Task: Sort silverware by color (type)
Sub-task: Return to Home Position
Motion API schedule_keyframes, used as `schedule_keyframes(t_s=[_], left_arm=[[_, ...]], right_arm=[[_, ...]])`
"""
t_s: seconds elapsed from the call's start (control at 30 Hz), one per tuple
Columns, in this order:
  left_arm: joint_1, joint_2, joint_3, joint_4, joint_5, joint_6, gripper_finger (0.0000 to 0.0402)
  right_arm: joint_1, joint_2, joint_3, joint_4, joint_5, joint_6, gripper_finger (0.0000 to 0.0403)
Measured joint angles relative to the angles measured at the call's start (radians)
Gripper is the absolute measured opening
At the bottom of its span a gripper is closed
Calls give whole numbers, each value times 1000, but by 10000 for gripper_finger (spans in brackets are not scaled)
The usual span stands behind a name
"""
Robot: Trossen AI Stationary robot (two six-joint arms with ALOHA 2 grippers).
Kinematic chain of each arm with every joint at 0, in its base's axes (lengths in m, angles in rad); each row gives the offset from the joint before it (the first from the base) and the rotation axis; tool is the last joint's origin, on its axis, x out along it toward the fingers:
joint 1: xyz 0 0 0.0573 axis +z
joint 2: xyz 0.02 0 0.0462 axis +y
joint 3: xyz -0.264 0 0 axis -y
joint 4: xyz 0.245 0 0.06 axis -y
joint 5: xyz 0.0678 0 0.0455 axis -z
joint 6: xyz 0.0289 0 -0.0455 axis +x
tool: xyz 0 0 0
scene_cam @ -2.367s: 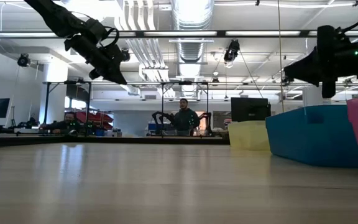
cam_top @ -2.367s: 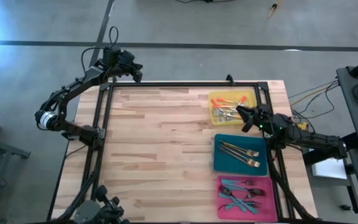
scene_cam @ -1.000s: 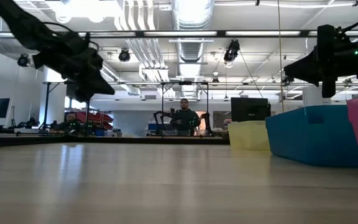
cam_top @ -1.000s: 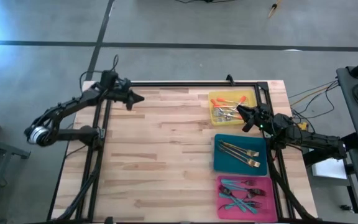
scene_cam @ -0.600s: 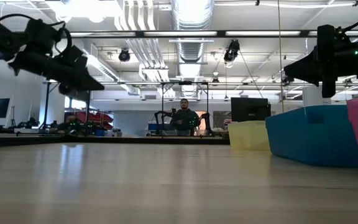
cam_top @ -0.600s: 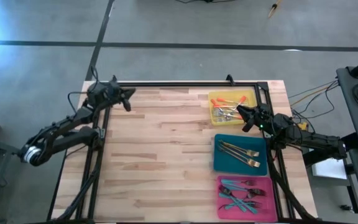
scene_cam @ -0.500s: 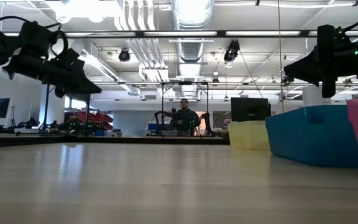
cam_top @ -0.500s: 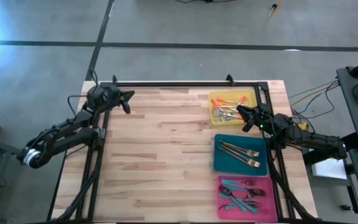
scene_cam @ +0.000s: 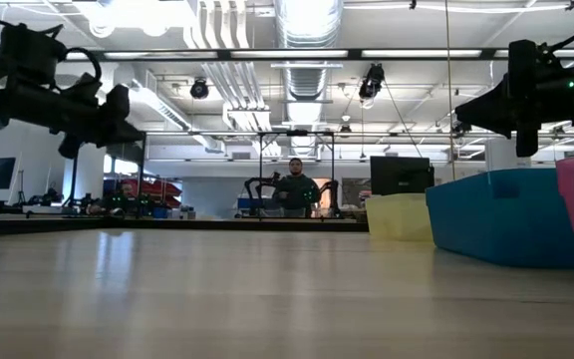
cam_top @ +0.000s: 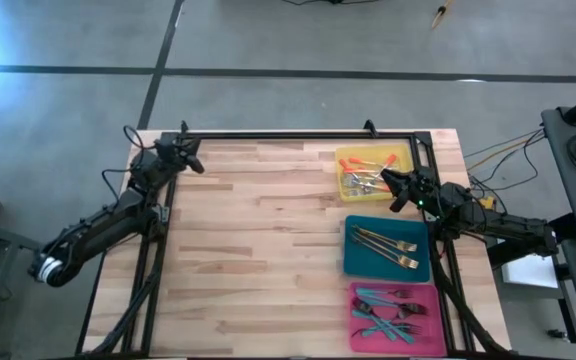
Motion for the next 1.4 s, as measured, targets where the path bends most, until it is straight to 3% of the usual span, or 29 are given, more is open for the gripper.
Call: schedule_keyframes(t_s=[0.23, 0.73, 0.9, 1.03, 1.2, 1.3, 1.4], left_arm=[[-46, -114, -63, 1, 38, 3, 0], [-77, -399, -65, -28, 48, -72, 0], [-76, -441, -59, -40, 55, -232, 0], [-76, -451, -59, -66, 187, -461, 0], [-76, -429, -59, -297, 255, -520, 0], [-76, -421, -59, -370, 249, -572, 0], [-76, -415, -59, -376, 174, -618, 0]], right_arm=[[0, 0, 0, 0, 0, 0, 63], [0, 0, 0, 0, 0, 0, 63], [0, 0, 0, 0, 0, 0, 63], [0, 0, 0, 0, 0, 0, 63], [0, 0, 0, 0, 0, 0, 63], [0, 0, 0, -1, 0, 0, 63], [0, 0, 0, -2, 0, 0, 63]])
